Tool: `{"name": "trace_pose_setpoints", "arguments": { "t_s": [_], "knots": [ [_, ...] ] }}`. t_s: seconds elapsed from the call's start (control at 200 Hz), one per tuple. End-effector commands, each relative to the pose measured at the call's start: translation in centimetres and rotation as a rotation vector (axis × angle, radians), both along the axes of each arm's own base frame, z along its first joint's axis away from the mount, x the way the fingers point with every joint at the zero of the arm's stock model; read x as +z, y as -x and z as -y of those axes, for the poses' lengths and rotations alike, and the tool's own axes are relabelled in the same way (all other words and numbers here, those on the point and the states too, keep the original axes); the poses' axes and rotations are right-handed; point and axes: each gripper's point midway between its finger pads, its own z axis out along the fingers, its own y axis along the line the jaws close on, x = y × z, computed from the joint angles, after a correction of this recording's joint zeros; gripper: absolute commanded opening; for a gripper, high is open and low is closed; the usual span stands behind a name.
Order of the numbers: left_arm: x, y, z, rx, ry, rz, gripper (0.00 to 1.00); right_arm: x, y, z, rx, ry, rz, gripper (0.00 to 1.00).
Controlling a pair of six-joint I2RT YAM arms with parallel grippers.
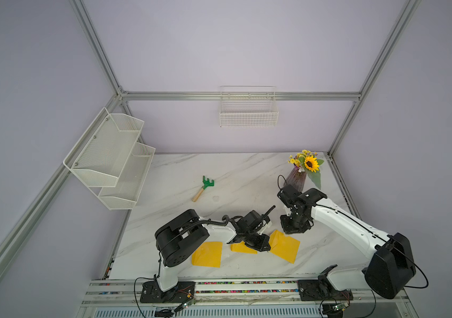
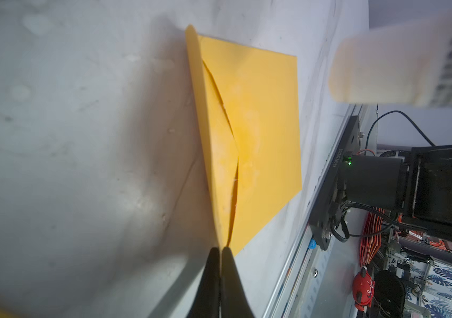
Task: Seal the envelope with a glue stick
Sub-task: Apply the envelope at the center of the board.
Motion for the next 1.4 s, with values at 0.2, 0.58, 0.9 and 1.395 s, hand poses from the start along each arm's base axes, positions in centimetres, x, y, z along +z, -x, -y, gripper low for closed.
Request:
{"name": "trace_pose_setpoints", "arguments": {
  "t_s": [0.2,0.58,0.9,1.395],
  "knots": [
    [-0.3,-0.4,0.3,-0.008,-0.039,-0.033,0.00,-2.4,0.4,0.1,-0.082,0.001,0.002,0.00],
    [-0.3,-0.6,0.5,0.001,-0.044,-0.029,0.00,-3.7,0.6,-0.8,-0.085,-0.034,-0.012,0.00],
    [-0.2,-0.6,0.6,-0.001,-0.040,-0.022,0.00,-5.2,1.1,-2.7,-0.102,-0.124,-0.056,0.00],
    [-0.6,-0.4,0.3,-0.008,-0.062,-0.027,0.00,-4.9,-0.1,1.3,-0.167,0.128,0.031,0.00]
  ]
}}
